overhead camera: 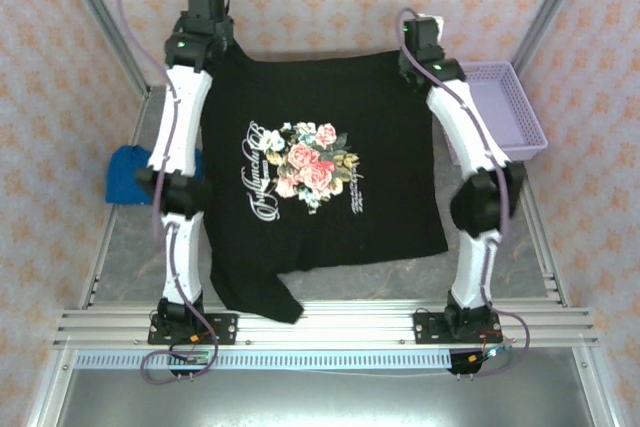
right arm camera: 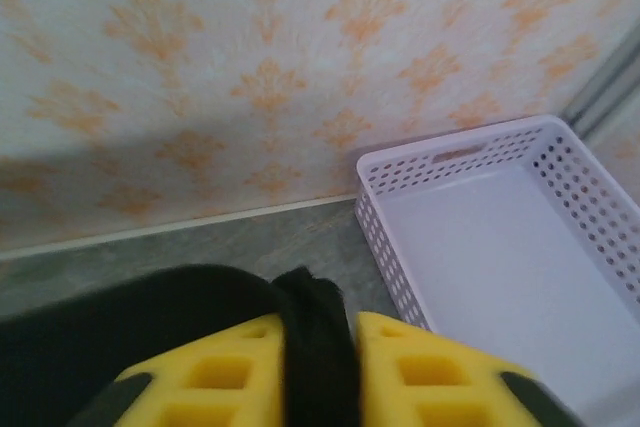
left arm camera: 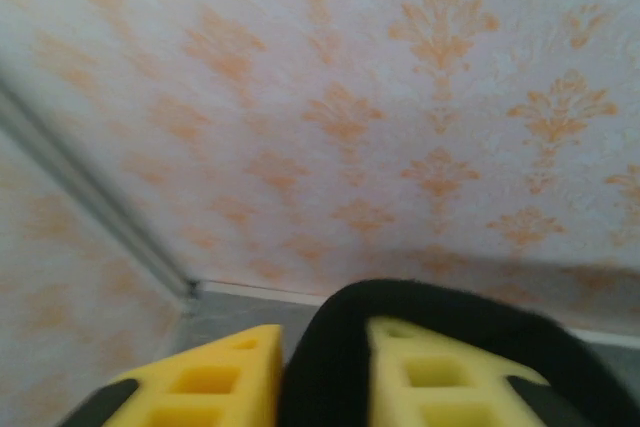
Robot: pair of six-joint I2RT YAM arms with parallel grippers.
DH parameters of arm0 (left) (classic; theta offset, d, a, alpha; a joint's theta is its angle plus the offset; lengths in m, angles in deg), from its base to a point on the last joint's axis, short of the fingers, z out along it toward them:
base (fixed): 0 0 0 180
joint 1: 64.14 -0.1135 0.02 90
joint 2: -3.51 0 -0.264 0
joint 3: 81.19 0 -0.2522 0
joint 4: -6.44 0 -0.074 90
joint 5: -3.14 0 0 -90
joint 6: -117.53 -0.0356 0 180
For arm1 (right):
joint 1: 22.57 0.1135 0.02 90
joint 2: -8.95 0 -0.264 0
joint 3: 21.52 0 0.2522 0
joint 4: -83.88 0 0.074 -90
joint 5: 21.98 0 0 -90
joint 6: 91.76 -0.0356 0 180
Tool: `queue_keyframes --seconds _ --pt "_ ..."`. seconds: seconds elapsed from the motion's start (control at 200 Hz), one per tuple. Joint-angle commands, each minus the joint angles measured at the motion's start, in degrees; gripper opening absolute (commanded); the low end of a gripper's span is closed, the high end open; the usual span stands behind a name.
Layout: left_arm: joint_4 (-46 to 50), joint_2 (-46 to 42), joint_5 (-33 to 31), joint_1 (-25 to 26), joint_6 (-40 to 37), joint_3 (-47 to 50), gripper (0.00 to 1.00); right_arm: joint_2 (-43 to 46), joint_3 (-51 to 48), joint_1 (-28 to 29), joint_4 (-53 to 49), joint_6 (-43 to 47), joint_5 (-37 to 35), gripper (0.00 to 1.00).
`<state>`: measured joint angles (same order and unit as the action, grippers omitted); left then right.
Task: Fold the inside-out t-shirt
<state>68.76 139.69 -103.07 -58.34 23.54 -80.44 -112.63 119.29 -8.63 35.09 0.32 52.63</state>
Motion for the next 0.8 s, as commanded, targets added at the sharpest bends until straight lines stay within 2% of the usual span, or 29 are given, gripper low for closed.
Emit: queue_keyframes --seconds 0.0,0.075,0.155,0.225,0.31,0.415,0.485,0.59,0.665,0.796 --pt "4.2 3.3 4.8 -0.6 3.8 -7.0 0.54 -7.5 15.3 -1.0 -8.8 -2.2 -0.3 0.36" --pt "1.0 -1.9 6.7 -0.9 6.4 4.5 0.70 -10.2 19.3 -0.9 -13.5 -2.7 2.6 0.44" --pt "-0.6 -8.3 7.9 -0.9 8.9 15.1 0.74 -7.5 15.0 -0.9 -15.6 -3.3 5.7 0.48" --pt "0.3 -13.8 10.4 -0.9 12.1 22.4 0.75 -1.4 4.5 -0.6 -14.1 -3.3 8.0 0.51" --pt "-0.5 -22.2 14.8 -0.6 16.6 34.9 0.76 9.6 -13.6 0.1 -9.7 -4.7 10.5 0.54" --pt "-9.0 -36.9 21.5 1.5 22.4 58.5 0.75 24.2 -36.6 0.1 -4.1 -9.1 16.8 0.55" --pt "-14.7 -45.8 22.3 4.5 24.5 73.4 0.75 31.8 -48.2 0.2 -3.7 -11.9 19.9 0.55" --pt "-15.8 -55.8 20.9 8.1 27.2 91.0 0.75 40.8 -61.4 0.3 -6.3 -14.8 21.9 0.58" --pt "-16.3 -61.3 21.9 8.9 29.5 102.6 0.75 45.9 -69.0 0.3 -8.4 -16.9 19.9 0.59" --pt "-18.7 -62.6 25.5 9.5 32.7 115.7 0.75 50.9 -78.1 -0.9 -11.1 -20.7 17.9 0.60"
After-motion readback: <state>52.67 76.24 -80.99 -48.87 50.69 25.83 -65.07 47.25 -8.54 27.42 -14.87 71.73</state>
